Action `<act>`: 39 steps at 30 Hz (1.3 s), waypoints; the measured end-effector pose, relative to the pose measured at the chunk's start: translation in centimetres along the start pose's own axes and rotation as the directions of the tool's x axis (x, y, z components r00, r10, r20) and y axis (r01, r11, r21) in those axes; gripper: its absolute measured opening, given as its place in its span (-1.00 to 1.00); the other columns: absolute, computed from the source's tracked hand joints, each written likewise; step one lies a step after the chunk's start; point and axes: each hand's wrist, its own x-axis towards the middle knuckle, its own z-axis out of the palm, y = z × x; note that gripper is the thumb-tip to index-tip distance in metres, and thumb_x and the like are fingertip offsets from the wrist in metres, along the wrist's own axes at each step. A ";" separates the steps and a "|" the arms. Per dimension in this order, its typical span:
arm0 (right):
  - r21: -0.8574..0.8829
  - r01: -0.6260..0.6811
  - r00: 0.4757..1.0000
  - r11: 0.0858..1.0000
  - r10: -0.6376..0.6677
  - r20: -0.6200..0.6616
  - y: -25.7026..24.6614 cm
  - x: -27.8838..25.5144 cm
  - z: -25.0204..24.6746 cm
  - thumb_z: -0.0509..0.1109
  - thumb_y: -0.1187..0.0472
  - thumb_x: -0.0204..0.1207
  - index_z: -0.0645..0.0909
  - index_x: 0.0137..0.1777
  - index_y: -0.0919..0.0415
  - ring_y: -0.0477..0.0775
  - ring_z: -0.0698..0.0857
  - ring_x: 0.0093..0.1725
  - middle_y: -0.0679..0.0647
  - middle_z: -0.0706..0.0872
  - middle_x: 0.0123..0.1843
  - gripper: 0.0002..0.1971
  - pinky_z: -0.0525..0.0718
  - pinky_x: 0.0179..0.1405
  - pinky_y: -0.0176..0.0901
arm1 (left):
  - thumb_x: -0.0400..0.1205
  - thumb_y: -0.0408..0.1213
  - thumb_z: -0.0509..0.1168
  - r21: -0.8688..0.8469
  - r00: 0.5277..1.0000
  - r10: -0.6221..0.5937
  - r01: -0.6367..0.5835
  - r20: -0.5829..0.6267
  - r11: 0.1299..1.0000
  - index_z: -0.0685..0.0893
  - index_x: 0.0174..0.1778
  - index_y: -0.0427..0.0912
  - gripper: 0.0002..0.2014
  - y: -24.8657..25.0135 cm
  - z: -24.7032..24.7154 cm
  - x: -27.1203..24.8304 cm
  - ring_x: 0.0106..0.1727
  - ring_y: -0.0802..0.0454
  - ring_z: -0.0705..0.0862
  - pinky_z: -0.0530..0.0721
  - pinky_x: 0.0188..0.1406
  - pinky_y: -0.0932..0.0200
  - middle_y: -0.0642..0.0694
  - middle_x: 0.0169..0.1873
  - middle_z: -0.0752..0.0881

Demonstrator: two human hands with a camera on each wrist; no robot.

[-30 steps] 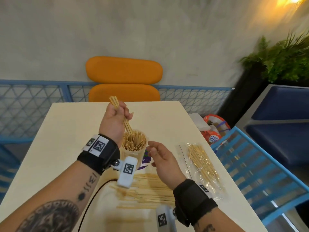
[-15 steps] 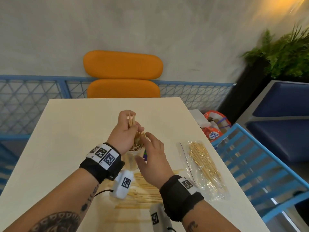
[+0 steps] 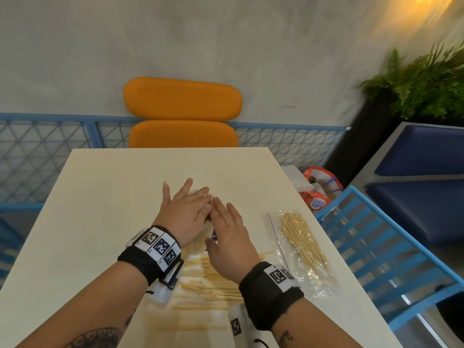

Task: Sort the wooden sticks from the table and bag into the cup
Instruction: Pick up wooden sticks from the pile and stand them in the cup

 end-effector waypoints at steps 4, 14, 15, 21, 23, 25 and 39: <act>-0.080 -0.018 0.999 0.997 0.020 0.029 -0.3 0.4 -0.2 0.22 0.22 0.66 -0.09 0.79 0.06 0.09 -0.18 0.77 -0.07 -0.14 0.81 -0.23 0.33 0.63 0.20 | 0.81 0.06 -0.24 -0.005 1.000 -0.007 0.007 0.026 1.000 0.12 0.76 0.06 -0.45 0.1 0.1 -0.5 0.74 0.13 -0.31 -0.51 0.61 -0.30 0.22 0.74 0.02; 0.261 -0.152 0.978 0.953 0.108 0.178 -0.7 -0.1 -3.2 0.14 0.39 0.68 -0.06 0.78 0.03 0.04 0.08 0.75 -0.01 0.07 0.78 -0.26 0.08 0.60 -0.31 | 0.74 0.21 -0.37 0.085 0.996 -0.004 -0.004 0.095 0.996 0.05 0.76 0.17 -0.37 0.2 0.3 -2.1 0.74 0.10 -0.33 -0.53 0.55 -0.43 0.25 0.74 -0.04; 0.275 -0.180 0.978 0.945 0.142 0.151 -0.2 -0.5 -3.6 0.16 0.38 0.69 0.01 0.78 0.03 0.00 0.14 0.73 -0.02 0.14 0.77 -0.29 0.10 0.54 -0.38 | 0.76 0.21 -0.33 0.004 0.998 -0.011 0.011 0.054 1.000 0.10 0.75 0.15 -0.38 0.2 0.2 -2.3 0.75 0.11 -0.28 -0.51 0.57 -0.40 0.22 0.74 -0.01; 0.012 -0.289 0.952 0.957 0.286 0.104 2.6 -5.3 -3.8 0.29 0.21 0.67 0.59 0.46 0.08 0.07 0.41 0.52 0.04 0.54 0.49 -0.63 0.35 0.47 -0.20 | 0.79 -0.17 0.14 -0.495 0.941 -0.265 0.132 -0.209 0.859 0.54 0.53 0.02 -0.63 0.5 0.2 -5.0 0.71 -0.02 0.15 0.05 0.72 -0.04 0.03 0.66 0.36; -0.053 -0.274 0.949 0.960 0.279 0.146 1.8 -7.6 -3.6 0.32 0.16 0.65 0.69 0.33 0.07 0.09 0.51 0.38 0.04 0.62 0.31 -0.71 0.49 0.38 -0.14 | 0.73 -0.28 0.20 -0.517 0.918 -0.316 0.155 -0.240 0.842 0.60 0.43 -0.02 -0.66 0.4 0.6 -6.7 0.62 -0.07 0.26 0.18 0.57 0.14 -0.01 0.54 0.48; -0.128 -0.205 0.940 0.970 0.232 0.249 0.4 -9.5 -2.7 0.36 0.09 0.64 0.74 0.25 0.06 0.11 0.55 0.30 0.06 0.65 0.23 -0.75 0.57 0.33 0.01 | 0.68 -0.34 0.22 -0.502 0.897 -0.360 0.194 -0.258 0.843 0.65 0.31 -0.05 -0.70 0.2 1.2 -8.5 0.52 -0.13 0.34 0.22 0.44 0.17 -0.07 0.42 0.54; -0.468 0.081 0.907 0.880 0.130 0.401 -1.3 -11.2 4.2 0.28 0.17 0.57 0.65 -0.22 0.18 0.14 0.52 -0.14 0.09 0.57 -0.22 -0.81 0.56 -0.19 -0.04 | 0.64 -0.40 0.28 -0.615 0.846 -0.533 0.426 0.011 0.663 0.63 0.04 -0.01 -0.81 -0.6 7.2 -15.5 0.12 -0.14 0.62 0.53 0.32 -0.01 -0.07 0.13 0.55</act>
